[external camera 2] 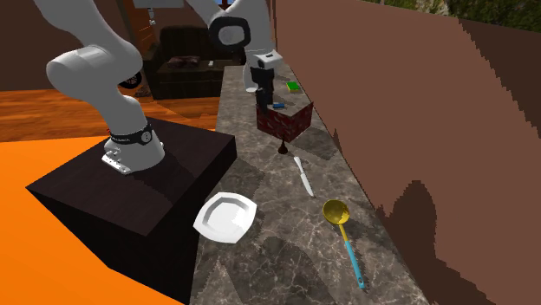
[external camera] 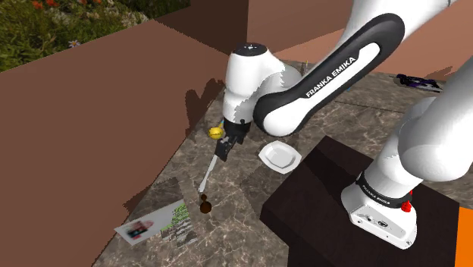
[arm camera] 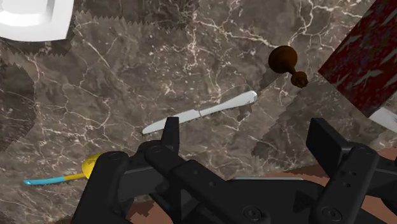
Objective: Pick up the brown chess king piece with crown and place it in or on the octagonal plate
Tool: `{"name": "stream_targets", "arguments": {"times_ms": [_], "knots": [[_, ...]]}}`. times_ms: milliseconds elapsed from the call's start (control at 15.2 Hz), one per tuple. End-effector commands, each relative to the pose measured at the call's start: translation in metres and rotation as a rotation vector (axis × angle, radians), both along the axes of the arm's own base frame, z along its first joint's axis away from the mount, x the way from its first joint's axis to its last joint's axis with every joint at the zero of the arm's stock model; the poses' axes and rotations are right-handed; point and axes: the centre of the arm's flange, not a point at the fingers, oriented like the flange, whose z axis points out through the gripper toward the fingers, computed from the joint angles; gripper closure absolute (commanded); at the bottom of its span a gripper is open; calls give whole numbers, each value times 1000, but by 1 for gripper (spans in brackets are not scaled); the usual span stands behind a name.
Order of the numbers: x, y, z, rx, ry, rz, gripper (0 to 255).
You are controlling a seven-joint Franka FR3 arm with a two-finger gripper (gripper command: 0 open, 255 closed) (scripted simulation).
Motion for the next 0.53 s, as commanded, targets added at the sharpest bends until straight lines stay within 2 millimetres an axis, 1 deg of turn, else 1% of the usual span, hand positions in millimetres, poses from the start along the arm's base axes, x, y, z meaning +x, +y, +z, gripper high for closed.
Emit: {"name": "stream_targets", "arguments": {"times_ms": [0, 462], "knots": [[2, 18, -21, -2, -2, 15, 0], [12, 76, -93, -15, -7, 62, 0]]}}
